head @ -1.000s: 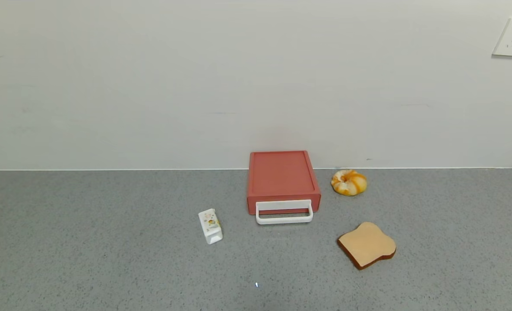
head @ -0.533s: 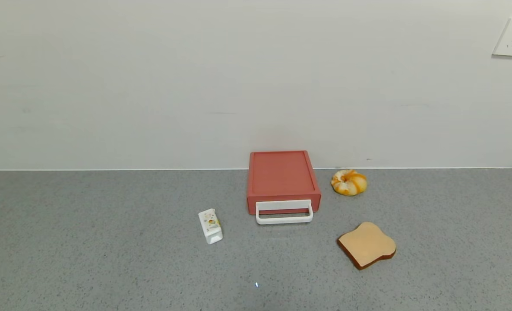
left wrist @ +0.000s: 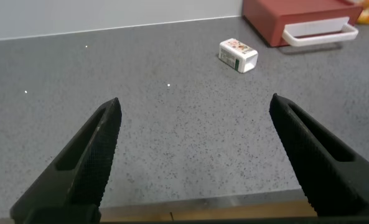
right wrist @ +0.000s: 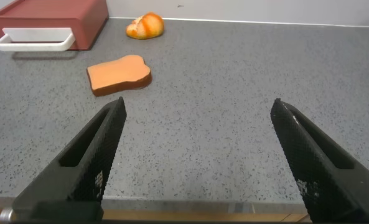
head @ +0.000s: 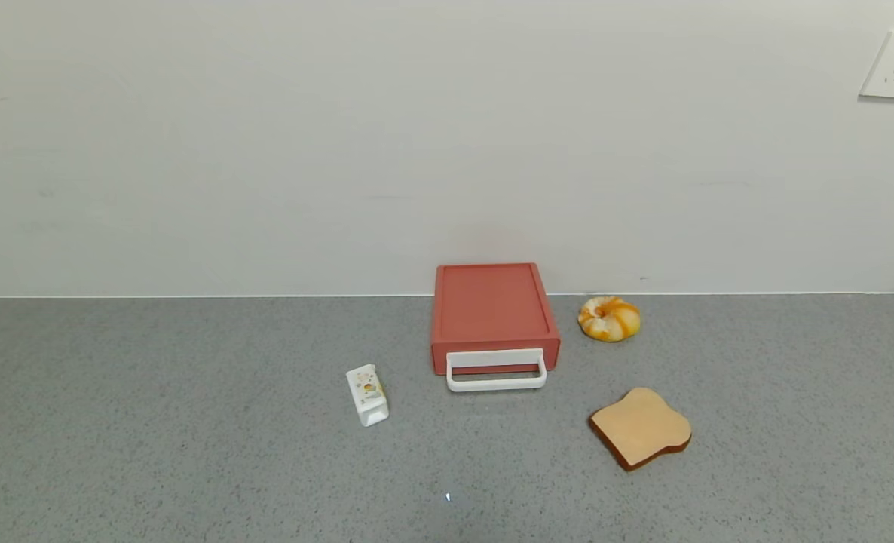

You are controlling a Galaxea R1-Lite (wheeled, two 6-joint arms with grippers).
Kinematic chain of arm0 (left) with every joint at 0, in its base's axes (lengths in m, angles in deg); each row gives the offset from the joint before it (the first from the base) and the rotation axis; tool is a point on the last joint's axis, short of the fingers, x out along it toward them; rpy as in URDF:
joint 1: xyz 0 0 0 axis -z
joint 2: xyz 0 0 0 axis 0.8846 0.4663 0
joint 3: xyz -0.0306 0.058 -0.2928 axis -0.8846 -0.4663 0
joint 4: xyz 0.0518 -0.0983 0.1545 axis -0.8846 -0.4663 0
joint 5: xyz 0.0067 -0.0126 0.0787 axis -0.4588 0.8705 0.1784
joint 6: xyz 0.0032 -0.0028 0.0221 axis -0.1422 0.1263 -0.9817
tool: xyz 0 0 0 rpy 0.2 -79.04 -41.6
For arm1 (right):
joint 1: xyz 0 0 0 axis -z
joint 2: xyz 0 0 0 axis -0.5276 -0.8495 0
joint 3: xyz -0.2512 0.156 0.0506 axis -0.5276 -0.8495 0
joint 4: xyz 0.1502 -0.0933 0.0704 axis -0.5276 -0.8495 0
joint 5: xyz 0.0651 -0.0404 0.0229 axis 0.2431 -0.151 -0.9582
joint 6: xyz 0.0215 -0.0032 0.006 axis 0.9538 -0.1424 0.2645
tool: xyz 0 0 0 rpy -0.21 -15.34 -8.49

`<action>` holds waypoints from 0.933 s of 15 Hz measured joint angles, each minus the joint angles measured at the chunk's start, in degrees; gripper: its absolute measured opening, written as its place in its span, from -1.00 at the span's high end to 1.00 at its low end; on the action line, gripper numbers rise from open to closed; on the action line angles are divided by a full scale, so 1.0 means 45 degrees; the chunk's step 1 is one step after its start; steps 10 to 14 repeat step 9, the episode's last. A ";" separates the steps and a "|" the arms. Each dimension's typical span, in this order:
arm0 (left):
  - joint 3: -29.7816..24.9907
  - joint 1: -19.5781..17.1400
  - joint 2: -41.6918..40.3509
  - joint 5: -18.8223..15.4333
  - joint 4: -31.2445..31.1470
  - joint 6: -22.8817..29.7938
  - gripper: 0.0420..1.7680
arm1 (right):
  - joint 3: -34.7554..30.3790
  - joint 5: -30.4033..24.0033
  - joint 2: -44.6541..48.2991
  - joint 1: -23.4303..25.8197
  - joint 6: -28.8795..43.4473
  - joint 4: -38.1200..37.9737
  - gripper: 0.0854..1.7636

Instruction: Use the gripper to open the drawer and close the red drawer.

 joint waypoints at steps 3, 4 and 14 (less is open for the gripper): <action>-0.0024 0.0000 0.0000 0.0122 0.0024 0.0561 -0.94 | 0.0000 0.0000 0.0000 0.0000 -0.0005 0.0000 -0.94; -0.0024 0.0000 0.0000 0.0122 0.0022 0.0553 -0.94 | 0.0000 0.0000 0.0000 0.0000 0.0000 -0.0005 -0.94; -0.0041 0.0000 0.0000 0.0103 -0.0014 0.0463 -0.94 | 0.0000 0.0005 0.0000 0.0000 0.0000 0.0000 -0.94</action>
